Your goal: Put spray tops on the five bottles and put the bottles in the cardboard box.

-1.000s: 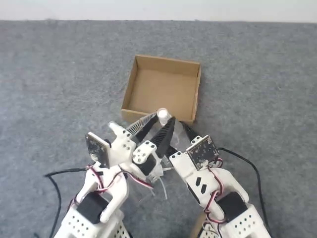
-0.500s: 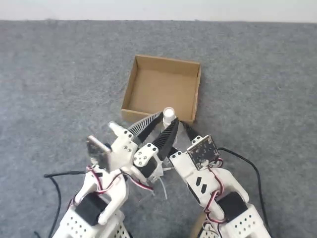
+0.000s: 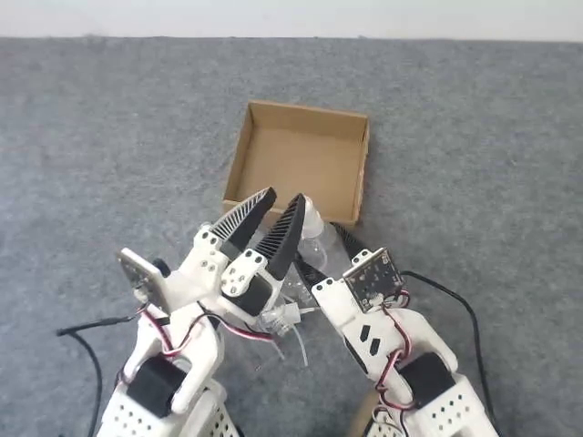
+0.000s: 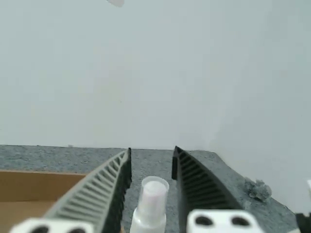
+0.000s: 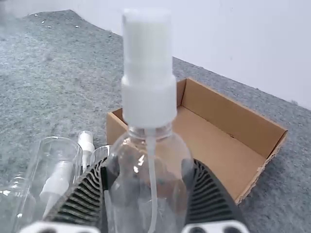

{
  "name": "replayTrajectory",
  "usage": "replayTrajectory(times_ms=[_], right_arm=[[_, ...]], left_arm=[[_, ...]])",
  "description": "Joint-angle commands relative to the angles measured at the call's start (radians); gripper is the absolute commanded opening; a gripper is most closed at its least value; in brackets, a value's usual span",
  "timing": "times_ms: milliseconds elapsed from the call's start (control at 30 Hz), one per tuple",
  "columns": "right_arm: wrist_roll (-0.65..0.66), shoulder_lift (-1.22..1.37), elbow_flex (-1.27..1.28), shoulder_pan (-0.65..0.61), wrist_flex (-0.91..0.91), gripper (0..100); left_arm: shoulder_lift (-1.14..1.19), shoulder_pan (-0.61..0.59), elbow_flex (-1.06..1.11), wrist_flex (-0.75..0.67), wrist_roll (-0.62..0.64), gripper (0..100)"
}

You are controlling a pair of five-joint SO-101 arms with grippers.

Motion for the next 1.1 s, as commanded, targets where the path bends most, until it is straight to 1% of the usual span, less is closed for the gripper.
replayTrajectory(times_ms=[0, 100, 233, 300, 367, 467, 567, 700, 800, 933, 1067], right_arm=[[0.017, -0.024, 0.014, -0.007, 0.012, 0.6], [0.017, -0.024, 0.014, -0.007, 0.012, 0.6], [0.018, -0.024, 0.014, -0.007, 0.012, 0.6], [0.018, -0.024, 0.014, -0.007, 0.012, 0.6], [0.018, -0.024, 0.014, -0.008, 0.012, 0.6], [0.018, -0.024, 0.015, -0.010, 0.012, 0.6], [0.020, -0.024, 0.017, -0.007, 0.012, 0.6], [0.020, -0.024, 0.014, -0.007, 0.012, 0.6], [0.020, -0.024, 0.009, -0.004, 0.012, 0.6], [0.017, -0.024, -0.005, 0.033, 0.012, 0.6], [0.014, -0.024, -0.018, 0.044, 0.013, 0.6]], left_arm=[[-0.018, -0.002, -0.004, -0.032, 0.011, 13], [-0.018, -0.012, 0.038, -0.035, 0.009, 13], [-0.015, -0.084, 0.054, -0.032, 0.009, 13], [-0.014, -0.100, 0.067, -0.032, 0.009, 13], [-0.014, -0.095, 0.088, -0.032, -0.026, 13], [-0.015, -0.037, 0.124, -0.032, -0.095, 13], [-0.017, 0.000, 0.133, -0.032, -0.103, 13], [-0.018, -0.003, 0.128, -0.032, -0.103, 13], [-0.018, -0.051, 0.127, -0.037, -0.100, 13], [-0.020, -0.146, 0.093, -0.037, -0.094, 13], [-0.020, -0.178, 0.090, -0.037, -0.031, 13]])
